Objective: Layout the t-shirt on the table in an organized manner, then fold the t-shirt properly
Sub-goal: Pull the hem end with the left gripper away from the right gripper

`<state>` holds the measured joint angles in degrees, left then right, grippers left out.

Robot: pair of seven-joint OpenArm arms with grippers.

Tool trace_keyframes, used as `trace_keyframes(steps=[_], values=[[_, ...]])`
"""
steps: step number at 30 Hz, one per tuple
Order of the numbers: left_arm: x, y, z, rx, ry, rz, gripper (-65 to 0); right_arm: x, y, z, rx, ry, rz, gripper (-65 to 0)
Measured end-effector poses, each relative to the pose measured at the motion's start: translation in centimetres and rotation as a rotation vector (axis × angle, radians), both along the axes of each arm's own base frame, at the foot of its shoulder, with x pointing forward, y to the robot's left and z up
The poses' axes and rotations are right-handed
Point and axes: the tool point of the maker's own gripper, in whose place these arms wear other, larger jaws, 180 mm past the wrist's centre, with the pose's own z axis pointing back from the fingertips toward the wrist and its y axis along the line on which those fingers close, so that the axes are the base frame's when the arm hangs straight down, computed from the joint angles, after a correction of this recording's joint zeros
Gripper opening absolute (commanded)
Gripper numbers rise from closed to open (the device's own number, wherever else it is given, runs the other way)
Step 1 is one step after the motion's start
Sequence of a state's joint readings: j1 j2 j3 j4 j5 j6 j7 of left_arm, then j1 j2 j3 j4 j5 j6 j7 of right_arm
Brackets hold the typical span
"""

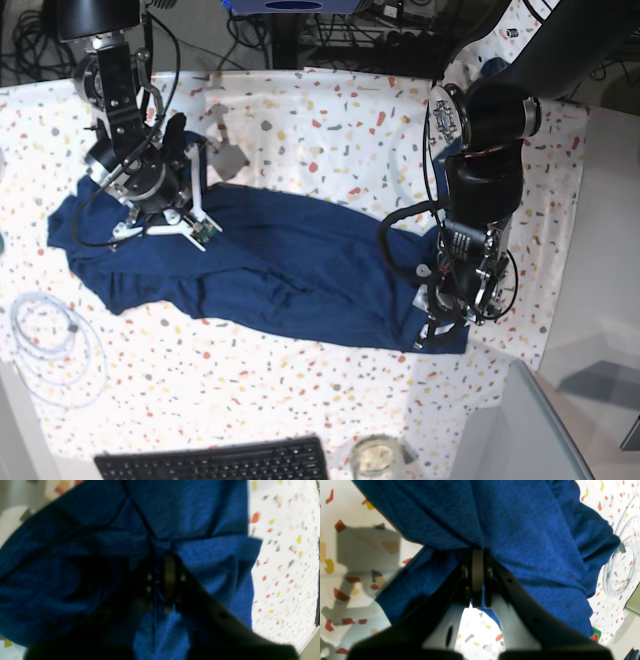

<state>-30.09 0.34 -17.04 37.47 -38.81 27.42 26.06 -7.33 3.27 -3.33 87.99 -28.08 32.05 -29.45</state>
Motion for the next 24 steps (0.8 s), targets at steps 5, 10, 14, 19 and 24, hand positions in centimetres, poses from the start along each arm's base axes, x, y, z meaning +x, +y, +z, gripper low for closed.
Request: trace_keyframes(steps=[5,10,14,19,24], values=[[-0.1,0.1,-0.1,0.0,0.002,0.001,-65.0,0.0,0.0,0.0,-0.001,0.0,0.0,-65.0],[0.1,0.2,0.4,-0.002,-0.011,0.006,-65.0,0.0,-0.1,0.0,-0.002,0.0,0.0,-65.0],[-0.1,0.5,1.3,-0.009,-0.02,0.026,-65.0,0.0,0.0,0.0,-0.001,-0.001,0.0,-65.0],[-0.2,1.1,3.1,-0.027,-0.027,0.068,-65.0,0.0,0.0,0.0,-0.001,0.0,0.0,-65.0],[-0.2,0.8,5.1,-0.064,-0.078,0.043,-65.0,0.1,0.0,0.1,-0.001,-0.002,0.0,-65.0]])
